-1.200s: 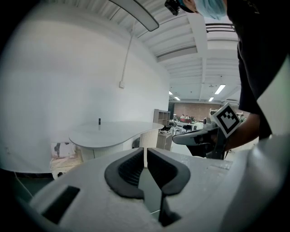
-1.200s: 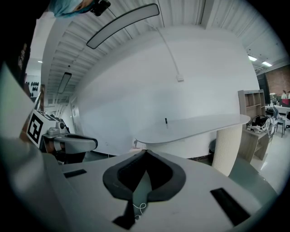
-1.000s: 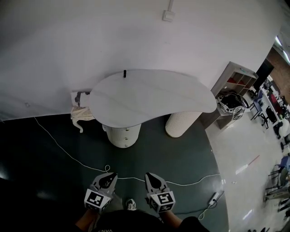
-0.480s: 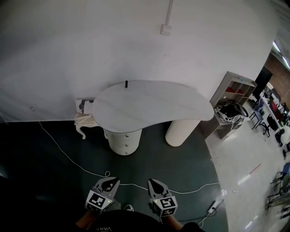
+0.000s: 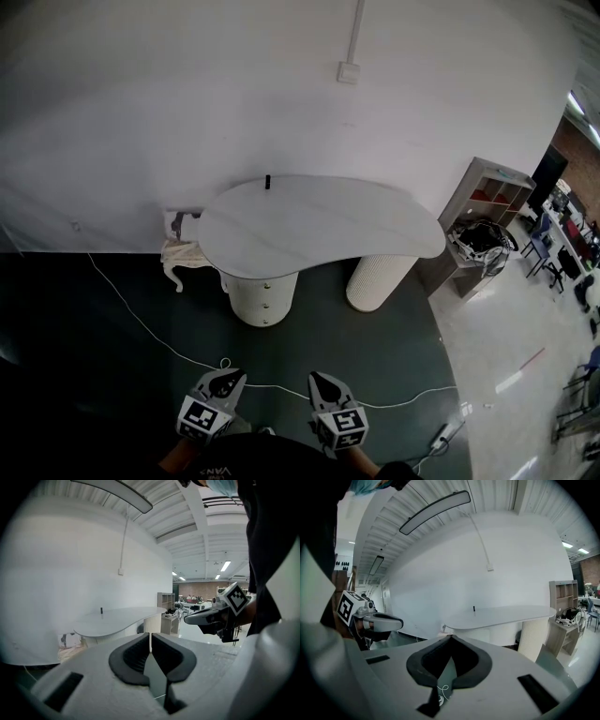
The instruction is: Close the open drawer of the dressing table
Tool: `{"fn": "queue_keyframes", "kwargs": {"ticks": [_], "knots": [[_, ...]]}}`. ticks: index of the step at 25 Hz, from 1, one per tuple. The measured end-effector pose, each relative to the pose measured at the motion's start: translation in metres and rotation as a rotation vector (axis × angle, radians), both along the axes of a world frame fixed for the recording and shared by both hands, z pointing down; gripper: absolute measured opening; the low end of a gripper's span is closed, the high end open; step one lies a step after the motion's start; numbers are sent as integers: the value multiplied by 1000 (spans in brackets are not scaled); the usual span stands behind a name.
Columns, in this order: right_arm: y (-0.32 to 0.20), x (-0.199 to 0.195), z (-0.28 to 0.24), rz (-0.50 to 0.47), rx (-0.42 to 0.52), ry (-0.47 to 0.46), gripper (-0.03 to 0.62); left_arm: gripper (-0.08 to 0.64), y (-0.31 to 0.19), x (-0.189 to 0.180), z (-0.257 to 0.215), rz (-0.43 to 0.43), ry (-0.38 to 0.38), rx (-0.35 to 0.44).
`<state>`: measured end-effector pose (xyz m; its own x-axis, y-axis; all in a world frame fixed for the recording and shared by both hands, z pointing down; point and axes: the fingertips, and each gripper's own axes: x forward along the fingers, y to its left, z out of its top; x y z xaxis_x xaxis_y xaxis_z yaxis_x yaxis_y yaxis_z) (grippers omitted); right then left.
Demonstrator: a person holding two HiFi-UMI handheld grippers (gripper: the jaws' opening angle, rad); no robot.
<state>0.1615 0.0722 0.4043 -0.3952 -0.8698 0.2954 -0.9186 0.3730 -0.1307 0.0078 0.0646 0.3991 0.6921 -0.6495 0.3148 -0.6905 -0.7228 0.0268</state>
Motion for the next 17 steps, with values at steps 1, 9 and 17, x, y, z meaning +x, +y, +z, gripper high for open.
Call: {"fn": "queue_keyframes", "kwargs": {"ticks": [1,9,17], "knots": [[0,-1,-2,-4,4,5,2,29,0,-1,-1,-3,-1,1],[-1,-6,-6,-18,19,8,2,28,2,-3,-5,-16,-10,11],[-2,-13,-2,-31,25,11,2,28,2,-5,-2,-15,-12,22]]}}
